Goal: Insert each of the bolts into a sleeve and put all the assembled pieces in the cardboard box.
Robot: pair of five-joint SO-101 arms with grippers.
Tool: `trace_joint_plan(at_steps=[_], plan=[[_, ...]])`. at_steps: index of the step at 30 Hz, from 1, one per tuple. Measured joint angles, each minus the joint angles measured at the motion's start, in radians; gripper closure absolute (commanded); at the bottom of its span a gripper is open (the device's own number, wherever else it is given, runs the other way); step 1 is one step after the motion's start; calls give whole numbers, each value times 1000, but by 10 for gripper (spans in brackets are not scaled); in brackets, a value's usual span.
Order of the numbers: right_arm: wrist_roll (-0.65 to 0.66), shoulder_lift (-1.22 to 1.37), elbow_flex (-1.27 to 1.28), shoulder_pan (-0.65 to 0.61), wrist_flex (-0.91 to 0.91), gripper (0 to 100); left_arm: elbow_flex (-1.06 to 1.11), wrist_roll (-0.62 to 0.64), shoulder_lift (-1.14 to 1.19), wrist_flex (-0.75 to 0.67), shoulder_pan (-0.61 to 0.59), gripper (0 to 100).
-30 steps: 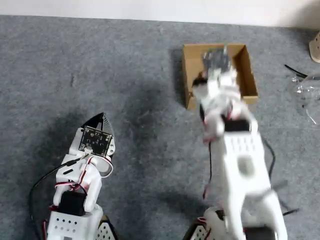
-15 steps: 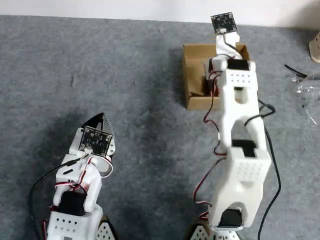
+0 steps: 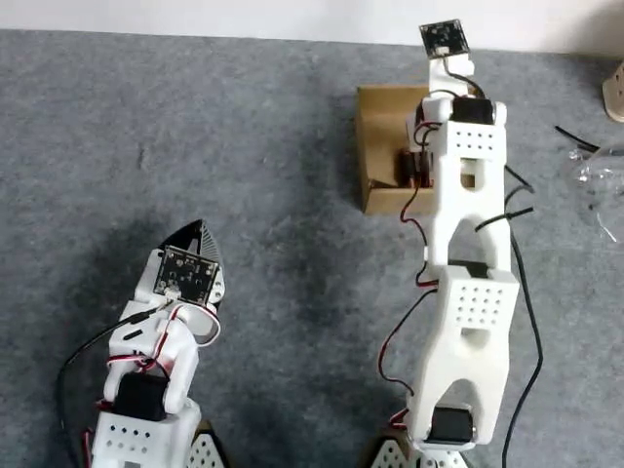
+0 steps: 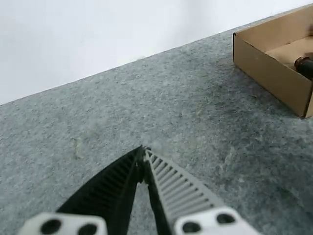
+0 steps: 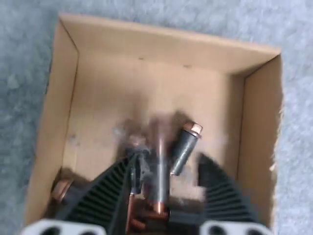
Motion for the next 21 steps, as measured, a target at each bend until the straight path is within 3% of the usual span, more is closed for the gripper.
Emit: trace_joint_plan(at_steps=[9, 16, 21], plan=[[34, -52, -2, 0, 149, 764, 0, -2, 0, 0, 0, 993], [-44, -195, -2, 3, 276, 764, 0, -2, 0, 0, 0, 993], [-49, -288, -2, -68, 408, 764, 0, -2, 0, 0, 0, 993]])
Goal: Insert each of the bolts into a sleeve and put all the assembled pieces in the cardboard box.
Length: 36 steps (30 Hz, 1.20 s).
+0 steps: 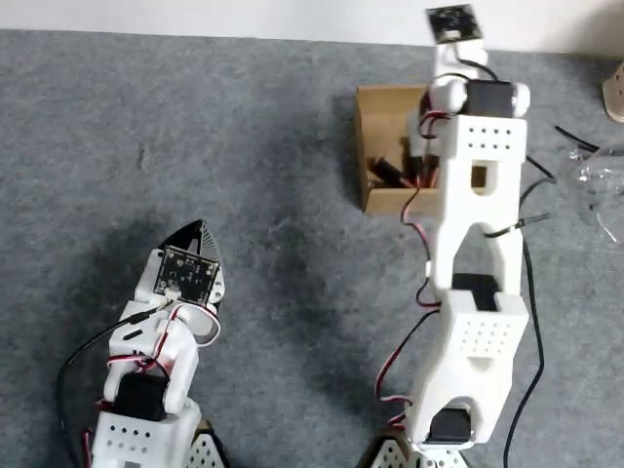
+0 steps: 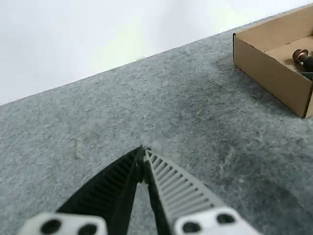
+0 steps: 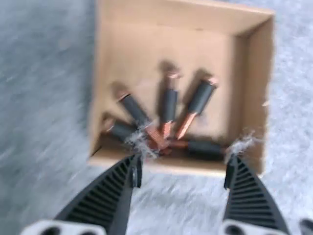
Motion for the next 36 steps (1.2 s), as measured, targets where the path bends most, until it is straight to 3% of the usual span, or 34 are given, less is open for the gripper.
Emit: trace_joint_plan(at_steps=[12, 21, 27, 36], plan=[[-72, -270, -2, -121, 121, 764, 0, 0, 0, 0, 0, 993], [-72, -549, 244, -198, 121, 764, 0, 0, 0, 0, 0, 993], [-72, -839, 615, -235, -15, 764, 0, 0, 0, 0, 0, 993], [-51, -1335, 1488, -238, -488, 764, 0, 0, 0, 0, 0, 993]])
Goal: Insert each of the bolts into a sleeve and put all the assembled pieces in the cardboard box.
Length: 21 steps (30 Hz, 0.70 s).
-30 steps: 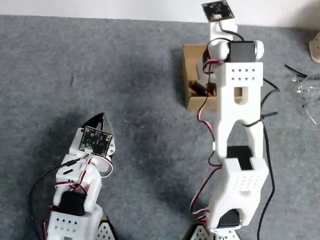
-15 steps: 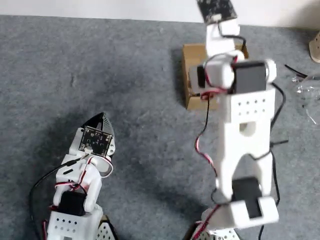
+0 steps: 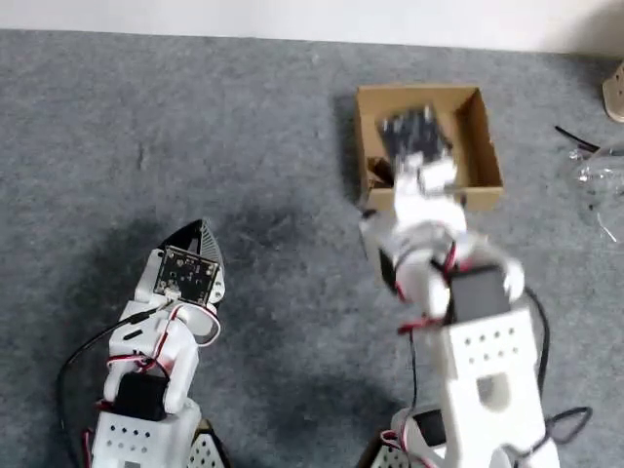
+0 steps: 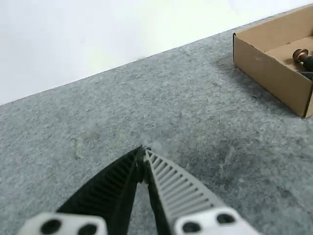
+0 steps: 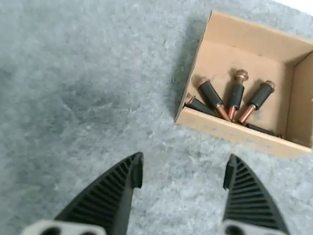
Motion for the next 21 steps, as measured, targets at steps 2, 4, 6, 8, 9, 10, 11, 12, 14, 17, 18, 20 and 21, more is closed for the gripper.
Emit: trace_joint_plan(at_steps=[2, 4, 6, 8, 9, 10, 11, 12, 14, 17, 18, 20, 21], plan=[[14, -114, 189, 0, -101, 764, 0, 0, 0, 0, 0, 993], [15, -222, 358, 2, -183, 764, 0, 0, 0, 0, 0, 993], [15, -324, 500, 9, -224, 764, 0, 0, 0, 0, 0, 993], [15, -413, 609, 29, -239, 764, 0, 0, 0, 0, 0, 993], [15, -456, 647, 40, -241, 764, 0, 0, 0, 0, 0, 993], [15, -496, 681, 54, -241, 764, 0, 0, 0, 0, 0, 993], [15, -535, 712, 68, -241, 764, 0, 0, 0, 0, 0, 993], [15, -577, 743, 80, -241, 764, 0, 0, 0, 0, 0, 993], [15, -660, 809, 100, -241, 764, 0, 0, 0, 0, 0, 993], [15, -787, 933, 118, -241, 764, 0, 0, 0, 0, 0, 993], [15, -830, 974, 120, -241, 764, 0, 0, 0, 0, 0, 993], [15, -914, 1049, 123, -241, 764, 0, 0, 0, 0, 0, 993], [15, -933, 1057, 124, -241, 764, 0, 0, 0, 0, 0, 993]])
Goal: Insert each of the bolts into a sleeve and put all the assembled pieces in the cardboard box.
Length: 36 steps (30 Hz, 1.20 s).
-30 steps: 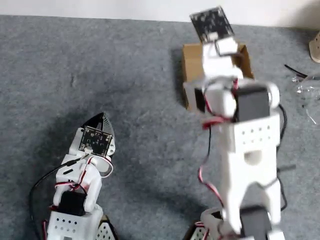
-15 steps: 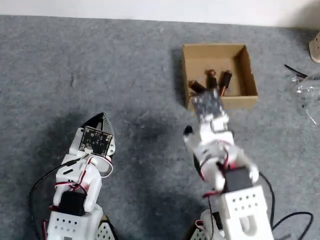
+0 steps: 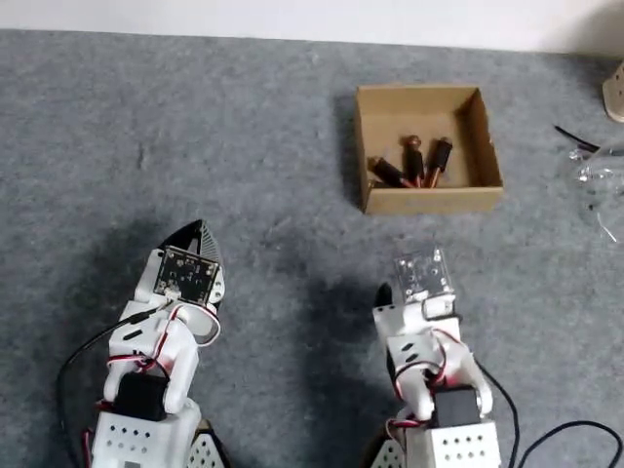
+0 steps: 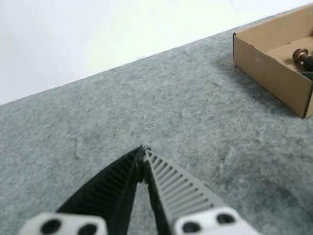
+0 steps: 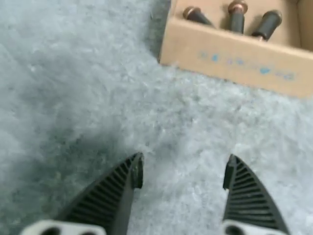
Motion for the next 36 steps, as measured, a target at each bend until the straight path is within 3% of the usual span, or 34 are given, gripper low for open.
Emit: trace_joint_plan(at_steps=[9, 14, 20, 27, 36], plan=[[0, -21, 5, -2, -29, 764, 0, 0, 0, 0, 0, 993], [0, -21, 5, -2, 91, 764, 0, 0, 0, 25, 0, 993], [0, -25, 5, -2, 318, 764, 0, 0, 0, 285, 0, 993], [0, -25, 5, -2, 353, 764, 0, 0, -3, 730, -8, 993], [0, -25, 5, -2, 353, 764, 0, 0, -3, 760, -284, 993]])
